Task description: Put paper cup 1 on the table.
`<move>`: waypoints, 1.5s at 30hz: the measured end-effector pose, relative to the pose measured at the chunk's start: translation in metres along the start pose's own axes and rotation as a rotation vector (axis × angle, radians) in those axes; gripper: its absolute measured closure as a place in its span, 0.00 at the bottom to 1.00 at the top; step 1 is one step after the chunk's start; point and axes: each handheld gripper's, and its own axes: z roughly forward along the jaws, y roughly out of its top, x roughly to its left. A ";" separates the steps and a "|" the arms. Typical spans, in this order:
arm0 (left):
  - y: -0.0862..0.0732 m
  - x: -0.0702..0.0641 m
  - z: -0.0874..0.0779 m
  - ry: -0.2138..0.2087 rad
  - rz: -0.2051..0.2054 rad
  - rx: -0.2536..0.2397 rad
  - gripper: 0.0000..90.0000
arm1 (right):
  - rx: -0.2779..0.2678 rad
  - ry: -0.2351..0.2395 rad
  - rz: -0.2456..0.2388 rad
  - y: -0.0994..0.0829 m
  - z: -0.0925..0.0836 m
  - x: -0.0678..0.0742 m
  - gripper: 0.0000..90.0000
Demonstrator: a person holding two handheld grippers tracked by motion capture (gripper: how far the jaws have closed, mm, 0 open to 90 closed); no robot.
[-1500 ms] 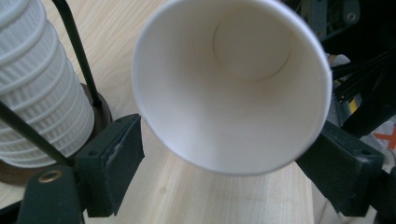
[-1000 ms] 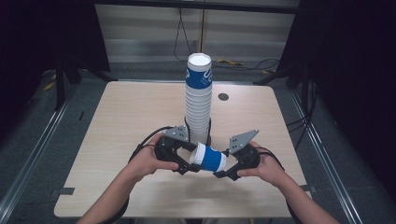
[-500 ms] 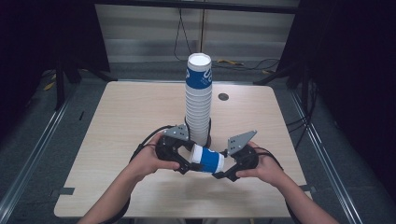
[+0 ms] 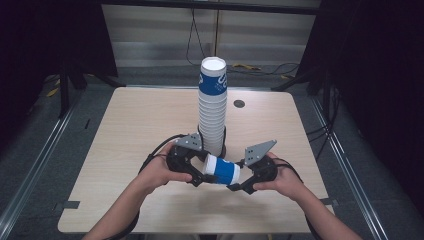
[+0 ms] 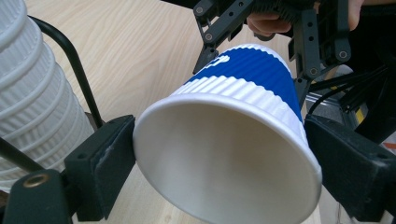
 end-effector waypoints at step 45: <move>0.019 -0.002 -0.013 0.043 0.003 0.146 0.21 | 0.032 -0.030 0.014 -0.001 0.012 0.004 0.23</move>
